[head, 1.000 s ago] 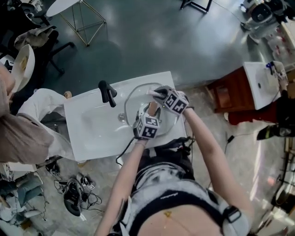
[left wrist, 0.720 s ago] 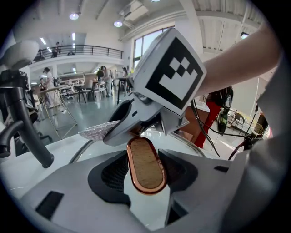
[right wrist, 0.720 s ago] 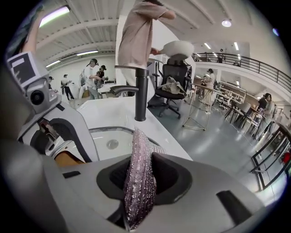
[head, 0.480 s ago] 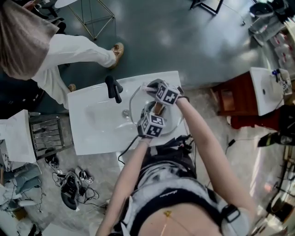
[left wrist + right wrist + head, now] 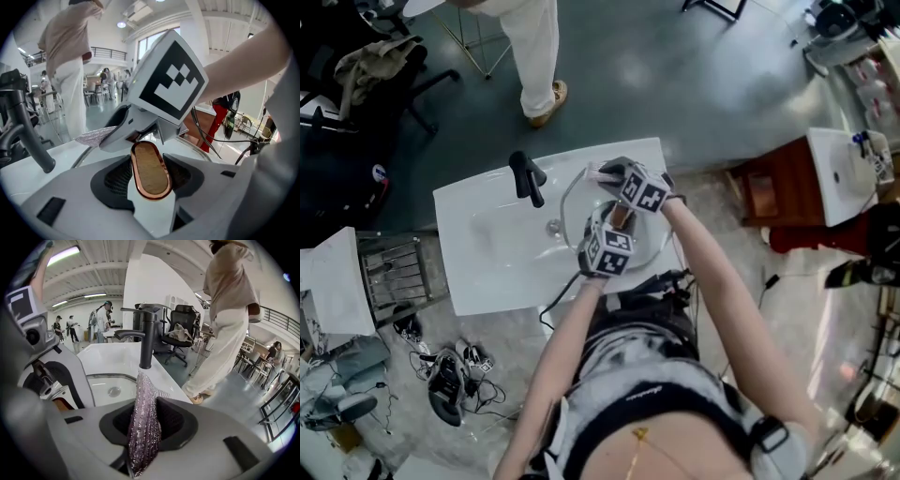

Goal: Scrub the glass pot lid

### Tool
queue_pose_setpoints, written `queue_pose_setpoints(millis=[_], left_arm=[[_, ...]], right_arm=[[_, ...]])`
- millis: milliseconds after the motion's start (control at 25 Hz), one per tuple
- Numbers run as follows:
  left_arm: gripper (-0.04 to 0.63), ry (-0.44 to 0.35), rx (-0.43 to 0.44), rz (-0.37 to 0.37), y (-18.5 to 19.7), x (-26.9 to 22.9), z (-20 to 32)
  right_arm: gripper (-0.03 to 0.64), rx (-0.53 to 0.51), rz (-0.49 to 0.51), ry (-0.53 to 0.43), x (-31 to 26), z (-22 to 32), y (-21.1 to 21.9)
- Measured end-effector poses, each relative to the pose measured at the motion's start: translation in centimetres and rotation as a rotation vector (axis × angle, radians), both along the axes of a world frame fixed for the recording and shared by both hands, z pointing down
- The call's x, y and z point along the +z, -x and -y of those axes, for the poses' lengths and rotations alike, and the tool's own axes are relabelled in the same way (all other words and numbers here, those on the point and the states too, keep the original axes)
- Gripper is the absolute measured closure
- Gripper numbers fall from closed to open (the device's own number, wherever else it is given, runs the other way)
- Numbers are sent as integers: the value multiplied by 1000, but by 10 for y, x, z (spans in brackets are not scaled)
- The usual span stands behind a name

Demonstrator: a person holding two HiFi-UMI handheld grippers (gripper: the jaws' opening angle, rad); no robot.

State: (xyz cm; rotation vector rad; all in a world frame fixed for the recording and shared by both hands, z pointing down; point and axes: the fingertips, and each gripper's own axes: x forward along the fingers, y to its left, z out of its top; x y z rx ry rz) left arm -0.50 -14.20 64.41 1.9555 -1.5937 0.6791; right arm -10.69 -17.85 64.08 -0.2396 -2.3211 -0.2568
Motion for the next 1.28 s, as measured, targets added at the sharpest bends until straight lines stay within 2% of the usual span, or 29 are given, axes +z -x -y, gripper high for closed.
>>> queue_pose_setpoints(millis=[440, 1000, 1280], left_arm=[[396, 0, 2, -2, 2, 2, -1], [396, -2, 1, -2, 4, 4, 0], [396, 0, -1, -3, 3, 3, 1]], right_arm=[[515, 150, 66, 7, -4, 9, -49], [515, 263, 108, 8, -6, -9, -107], [515, 294, 137, 41, -6, -26, -140]])
